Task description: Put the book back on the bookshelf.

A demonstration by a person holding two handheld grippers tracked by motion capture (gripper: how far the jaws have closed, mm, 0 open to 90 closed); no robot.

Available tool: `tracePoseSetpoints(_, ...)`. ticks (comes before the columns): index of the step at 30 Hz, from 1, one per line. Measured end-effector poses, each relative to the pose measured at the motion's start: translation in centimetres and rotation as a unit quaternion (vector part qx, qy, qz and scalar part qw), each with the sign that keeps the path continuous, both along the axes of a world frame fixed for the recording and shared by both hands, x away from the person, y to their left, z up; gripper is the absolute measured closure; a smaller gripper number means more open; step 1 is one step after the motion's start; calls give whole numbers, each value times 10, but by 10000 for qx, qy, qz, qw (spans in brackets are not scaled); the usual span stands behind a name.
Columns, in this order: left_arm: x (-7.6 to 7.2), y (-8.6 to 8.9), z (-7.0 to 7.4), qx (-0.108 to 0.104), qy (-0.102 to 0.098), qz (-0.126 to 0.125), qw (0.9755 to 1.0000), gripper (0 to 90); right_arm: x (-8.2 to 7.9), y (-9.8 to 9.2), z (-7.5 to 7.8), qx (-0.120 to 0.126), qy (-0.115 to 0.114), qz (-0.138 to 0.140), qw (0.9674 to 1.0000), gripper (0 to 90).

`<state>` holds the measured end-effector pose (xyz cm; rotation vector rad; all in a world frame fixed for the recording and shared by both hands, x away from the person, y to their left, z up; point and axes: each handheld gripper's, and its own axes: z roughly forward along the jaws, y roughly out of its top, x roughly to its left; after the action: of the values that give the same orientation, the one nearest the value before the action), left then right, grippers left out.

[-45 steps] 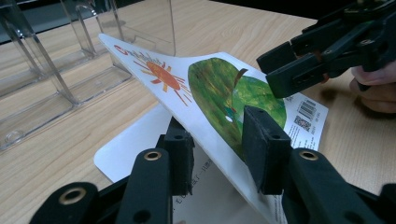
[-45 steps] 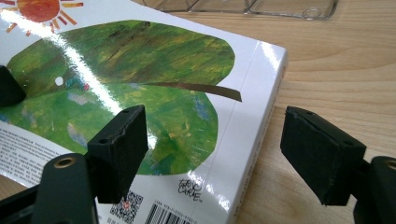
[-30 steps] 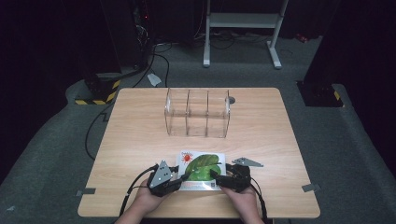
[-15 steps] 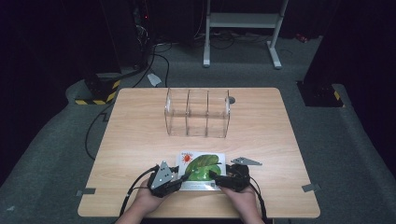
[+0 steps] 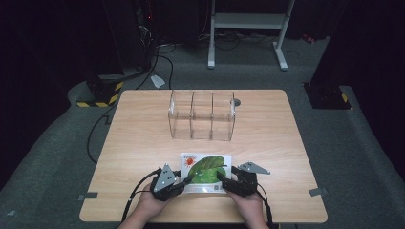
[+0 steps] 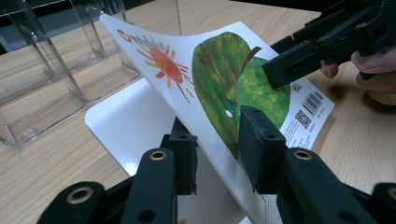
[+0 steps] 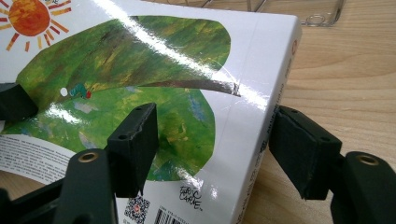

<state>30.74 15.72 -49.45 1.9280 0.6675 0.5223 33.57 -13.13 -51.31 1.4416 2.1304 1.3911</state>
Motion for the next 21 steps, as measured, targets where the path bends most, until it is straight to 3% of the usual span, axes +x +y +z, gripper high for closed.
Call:
tracePoseSetpoints(11,4,6,-4,-245,202,134,9994,674,-8,2,6,-167,-389,-125,9990,381)
tracePoseSetpoints(21,6,3,-10,39,263,206,9994,693,-17,-2,18,-81,-929,-280,9952,406)
